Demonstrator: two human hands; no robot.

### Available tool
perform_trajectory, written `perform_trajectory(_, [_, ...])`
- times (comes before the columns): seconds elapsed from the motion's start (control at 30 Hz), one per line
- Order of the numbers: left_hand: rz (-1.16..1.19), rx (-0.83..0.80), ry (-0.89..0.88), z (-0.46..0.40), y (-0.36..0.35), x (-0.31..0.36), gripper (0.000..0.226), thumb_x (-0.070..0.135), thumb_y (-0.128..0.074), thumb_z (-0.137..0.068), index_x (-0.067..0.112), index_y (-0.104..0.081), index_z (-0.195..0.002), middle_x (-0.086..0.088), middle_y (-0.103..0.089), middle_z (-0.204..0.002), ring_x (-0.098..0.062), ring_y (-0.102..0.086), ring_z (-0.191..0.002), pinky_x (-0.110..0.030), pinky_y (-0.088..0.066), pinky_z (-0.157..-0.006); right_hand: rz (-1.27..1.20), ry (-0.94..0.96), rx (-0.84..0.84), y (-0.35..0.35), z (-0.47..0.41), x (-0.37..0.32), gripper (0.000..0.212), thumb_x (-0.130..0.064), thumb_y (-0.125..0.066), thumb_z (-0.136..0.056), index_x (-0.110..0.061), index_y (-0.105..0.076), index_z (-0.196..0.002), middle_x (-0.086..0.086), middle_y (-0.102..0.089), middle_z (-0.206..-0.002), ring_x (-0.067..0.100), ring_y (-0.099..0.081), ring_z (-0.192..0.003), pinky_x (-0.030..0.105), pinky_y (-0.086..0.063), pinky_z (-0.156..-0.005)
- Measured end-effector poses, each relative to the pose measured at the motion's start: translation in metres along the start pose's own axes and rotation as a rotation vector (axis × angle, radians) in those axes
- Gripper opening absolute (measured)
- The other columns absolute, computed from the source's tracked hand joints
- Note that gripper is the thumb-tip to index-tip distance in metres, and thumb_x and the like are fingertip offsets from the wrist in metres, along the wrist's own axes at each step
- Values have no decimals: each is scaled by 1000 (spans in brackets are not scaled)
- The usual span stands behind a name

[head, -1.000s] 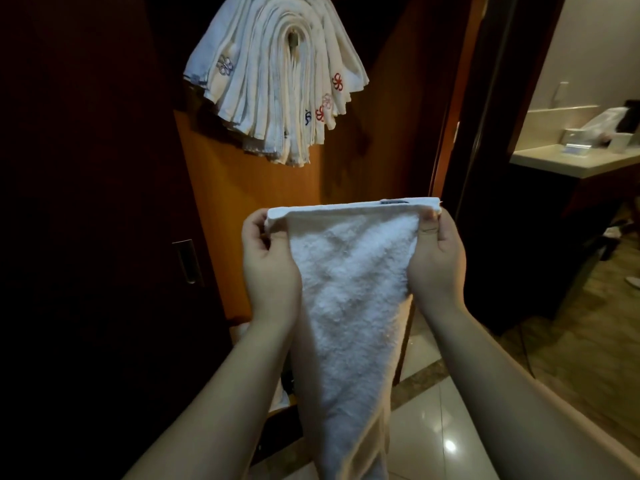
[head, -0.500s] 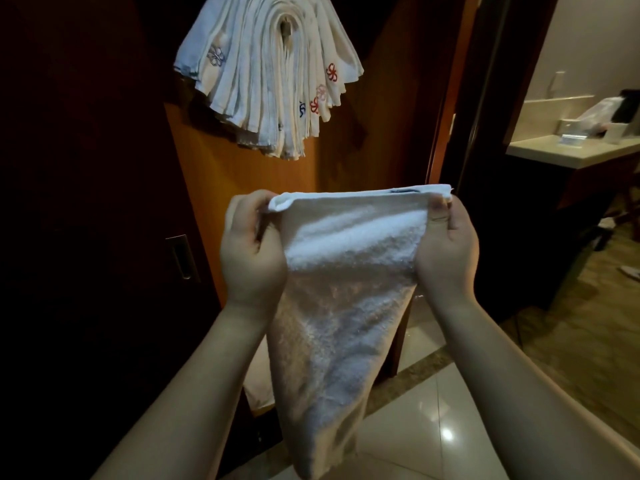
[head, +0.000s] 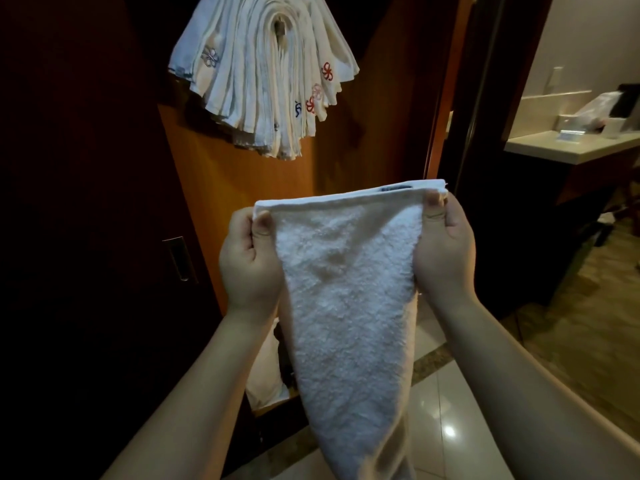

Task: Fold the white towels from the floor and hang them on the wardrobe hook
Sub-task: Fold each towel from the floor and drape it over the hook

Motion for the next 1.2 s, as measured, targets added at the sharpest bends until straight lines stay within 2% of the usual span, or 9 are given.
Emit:
perform_trajectory(0.2, [-7, -7, -34, -6, 1, -2, 20, 42, -47, -102, 39, -51, -83, 27, -57, -72, 3, -52, -65, -20, -41, -56, -15, 2, -18, 6, -1, 6, 38, -62, -37, -103, -44, -70, -96, -13, -68, -81, -1, -62, -68, 15, -47, -57])
perform_trajectory(0.4, [94, -122, 24, -11, -2, 6, 15, 54, -60, -91, 43, -62, -80, 25, -65, -77, 5, -60, -69, -13, -46, -59, -26, -45, -33, 9, -7, 14, 39, -67, -40, -99, -45, -71, -97, -10, -69, -81, 4, -63, -71, 20, -51, -60])
perform_trajectory(0.5, [190, -305, 222, -15, -7, -5, 17, 55, -70, -79, 40, -73, -86, 11, -76, -87, -7, -73, -76, -19, -53, -58, -46, -56, -85, 8, -9, 12, 43, -73, -40, -95, -45, -73, -98, -9, -72, -86, 9, -67, -75, 26, -54, -63])
perform_trajectory(0.6, [228, -369, 333, -16, -7, -15, 21, 49, -69, -88, 29, -76, -90, 1, -77, -82, -13, -73, -68, -23, -52, -49, -85, -83, -170, 5, -9, 11, 51, -74, -44, -93, -36, -76, -106, -4, -76, -100, 16, -73, -89, 39, -62, -77])
perform_trajectory(0.67, [309, -358, 382, -17, -5, -21, 23, 48, -67, -92, 26, -76, -91, -7, -77, -90, -24, -75, -79, -37, -60, -60, -162, -129, -292, 1, -10, 13, 58, -74, -56, -87, -26, -74, -114, 3, -76, -112, 21, -73, -103, 48, -62, -85])
perform_trajectory(0.77, [391, -374, 428, -16, -6, -24, 32, 52, -67, -88, 22, -74, -96, -15, -75, -101, -34, -72, -92, -47, -58, -78, -382, -318, -622, -7, -6, 20, 65, -65, -80, -70, -25, -73, -121, 8, -72, -125, 27, -70, -115, 36, -61, -85])
perform_trajectory(0.87, [412, -443, 447, -14, -9, -21, 32, 46, -66, -91, 16, -71, -99, -14, -74, -92, -26, -72, -79, -36, -59, -64, -468, -451, -837, -9, -1, 24, 63, -52, -93, -59, -33, -76, -117, 5, -73, -124, 25, -70, -114, 32, -59, -83])
perform_trajectory(1.1, [421, -550, 414, -16, -10, -24, 15, 35, -66, -94, 22, -75, -93, -2, -75, -78, -10, -70, -57, -23, -54, -48, -553, -537, -769, -4, -11, 52, 36, -43, -70, -90, -31, -72, -124, 6, -68, -132, 26, -63, -125, 38, -56, -96])
perform_trajectory(1.2, [253, -506, 442, -6, -11, -52, 18, 34, -64, -97, 20, -75, -99, -8, -77, -91, -26, -75, -80, -43, -61, -67, -385, -600, -765, -13, 2, 80, 38, -52, -73, -84, -35, -75, -118, 6, -71, -128, 27, -66, -122, 38, -57, -95])
Point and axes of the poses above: each hand's wrist, its own z-axis away from the middle knuckle, its own y-axis out of the back of the hand, x = y × z, the point moved 5 cm from there along -z, towards the middle knuckle
